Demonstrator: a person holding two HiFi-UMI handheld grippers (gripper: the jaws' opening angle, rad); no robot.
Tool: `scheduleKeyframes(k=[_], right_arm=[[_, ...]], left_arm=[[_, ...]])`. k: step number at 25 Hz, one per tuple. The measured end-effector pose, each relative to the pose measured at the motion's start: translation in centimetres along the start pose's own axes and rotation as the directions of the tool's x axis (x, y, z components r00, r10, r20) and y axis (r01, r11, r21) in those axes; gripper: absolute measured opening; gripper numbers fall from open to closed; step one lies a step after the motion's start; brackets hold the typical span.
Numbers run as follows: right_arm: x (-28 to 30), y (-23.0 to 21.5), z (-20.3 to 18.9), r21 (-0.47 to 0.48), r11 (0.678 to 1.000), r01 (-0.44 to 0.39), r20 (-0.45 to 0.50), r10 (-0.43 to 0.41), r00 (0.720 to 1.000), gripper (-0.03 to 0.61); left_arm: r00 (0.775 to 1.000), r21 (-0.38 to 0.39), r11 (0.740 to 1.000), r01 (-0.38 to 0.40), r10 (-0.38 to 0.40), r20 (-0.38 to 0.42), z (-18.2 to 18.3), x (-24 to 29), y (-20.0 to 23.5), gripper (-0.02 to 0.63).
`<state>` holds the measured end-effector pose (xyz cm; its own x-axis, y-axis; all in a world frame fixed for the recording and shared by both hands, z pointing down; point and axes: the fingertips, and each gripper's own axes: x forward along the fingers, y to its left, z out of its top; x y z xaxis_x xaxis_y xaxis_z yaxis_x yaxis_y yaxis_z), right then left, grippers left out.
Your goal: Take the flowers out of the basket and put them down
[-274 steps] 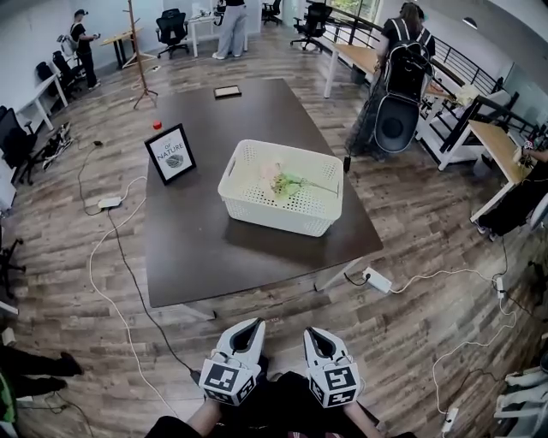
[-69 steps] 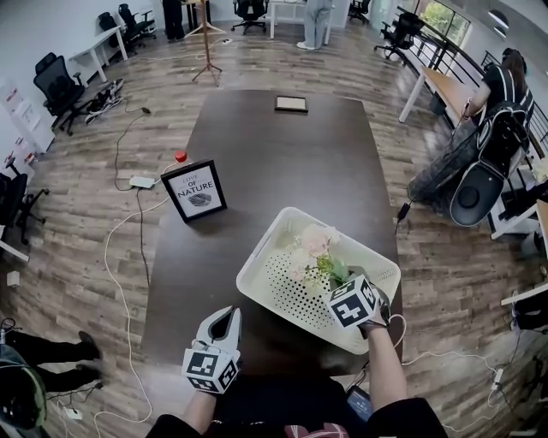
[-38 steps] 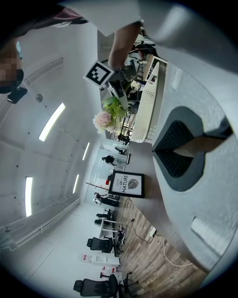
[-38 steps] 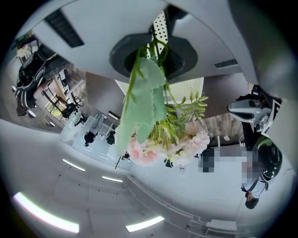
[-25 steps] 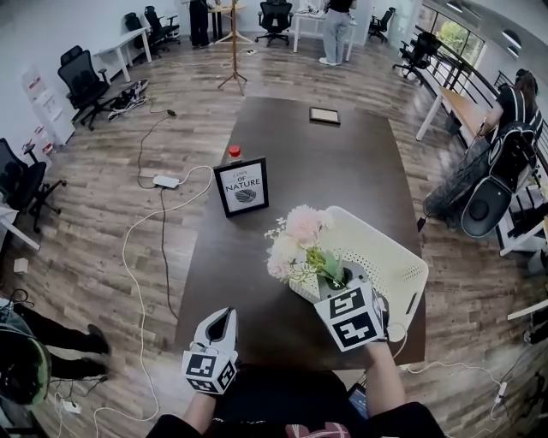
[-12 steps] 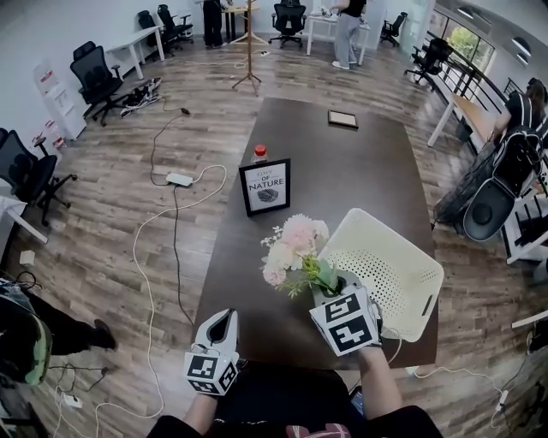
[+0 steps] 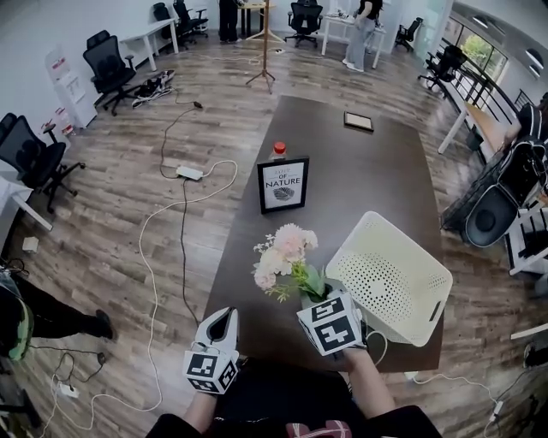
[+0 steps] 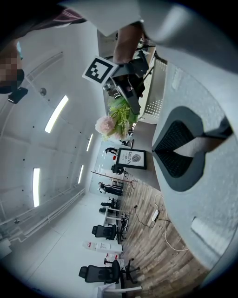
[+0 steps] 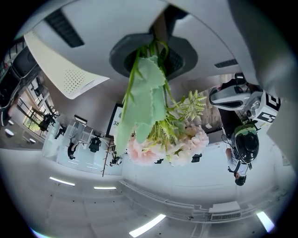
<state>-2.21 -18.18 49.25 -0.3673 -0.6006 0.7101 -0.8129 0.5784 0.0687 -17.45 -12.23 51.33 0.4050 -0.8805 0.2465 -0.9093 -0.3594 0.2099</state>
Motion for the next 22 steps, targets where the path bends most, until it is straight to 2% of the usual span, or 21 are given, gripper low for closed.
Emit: scheduleKeyframes(k=[8,22], right_arm=[[2.7,1.8,-1.3,0.038,0.999,-0.024,-0.046,0.026,0.999,0.025],[6.0,3.8,-4.7,0.018,0.999,-0.032,-0.124,0.034,0.992,0.025]], left_arm=[[1.0,0.0,1.0,-0.016,0.016,0.013,0.5,0.0,0.6,0.008],[0.998,-0.016,0.998,-0.055,0.055,0.022,0.1,-1.0,1.4,0.008]])
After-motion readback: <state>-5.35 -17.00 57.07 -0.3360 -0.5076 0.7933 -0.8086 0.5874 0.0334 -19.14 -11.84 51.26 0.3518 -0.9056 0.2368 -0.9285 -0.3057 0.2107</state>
